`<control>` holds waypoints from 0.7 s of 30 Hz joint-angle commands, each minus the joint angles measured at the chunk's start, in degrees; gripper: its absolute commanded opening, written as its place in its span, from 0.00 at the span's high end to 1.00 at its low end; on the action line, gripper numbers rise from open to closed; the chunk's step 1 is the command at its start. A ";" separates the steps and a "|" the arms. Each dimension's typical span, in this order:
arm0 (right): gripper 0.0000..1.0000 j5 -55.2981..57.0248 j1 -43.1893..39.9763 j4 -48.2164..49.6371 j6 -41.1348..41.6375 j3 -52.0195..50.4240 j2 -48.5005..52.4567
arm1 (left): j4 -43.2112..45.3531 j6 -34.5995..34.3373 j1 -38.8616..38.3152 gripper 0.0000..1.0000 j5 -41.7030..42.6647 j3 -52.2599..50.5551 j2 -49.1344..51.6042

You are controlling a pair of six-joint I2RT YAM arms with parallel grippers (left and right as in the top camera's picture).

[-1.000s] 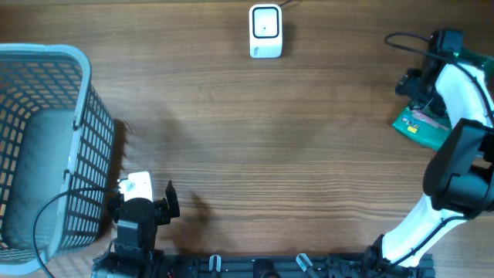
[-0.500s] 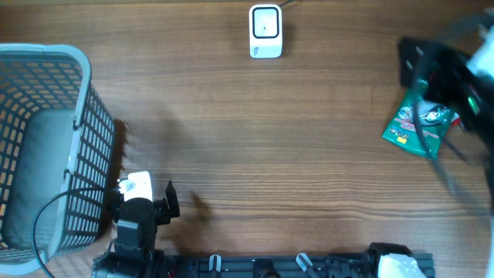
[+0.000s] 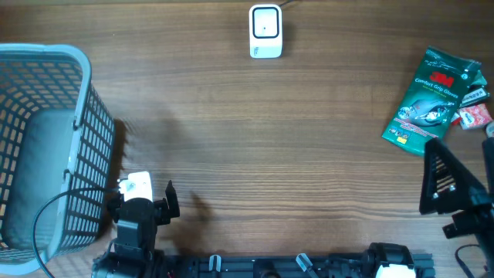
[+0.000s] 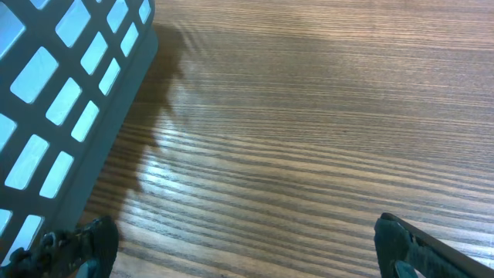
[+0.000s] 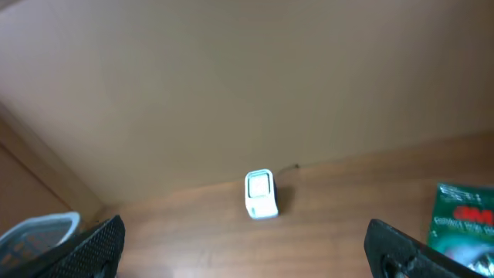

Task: Scan the item barcode

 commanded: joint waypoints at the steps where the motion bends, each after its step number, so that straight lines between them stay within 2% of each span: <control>1: 0.00 4.79 -0.81 -1.33 -0.61 -3.02 -0.22 | -0.07 1.09 0.31 0.00 0.48 -0.48 -0.31; 4: 0.00 5.70 -2.25 4.04 -2.71 -9.51 -3.15 | -0.07 1.11 0.31 0.00 0.48 -0.48 -0.31; 6: 0.00 4.61 -2.25 12.11 -3.61 -17.84 -8.37 | -0.07 1.09 0.31 0.00 0.48 -0.48 -0.31; 12: 0.00 -3.30 -2.25 43.34 -3.21 -47.65 -30.45 | -0.07 1.09 0.31 0.00 0.48 -0.48 -0.31; 15: 0.00 -4.09 -2.25 58.55 -0.28 -63.04 -40.85 | -0.07 1.09 0.31 0.00 0.48 -0.48 -0.31; 21: 0.00 3.02 0.09 66.42 3.13 -75.73 -40.79 | -0.07 1.11 0.31 0.00 0.48 -0.48 -0.31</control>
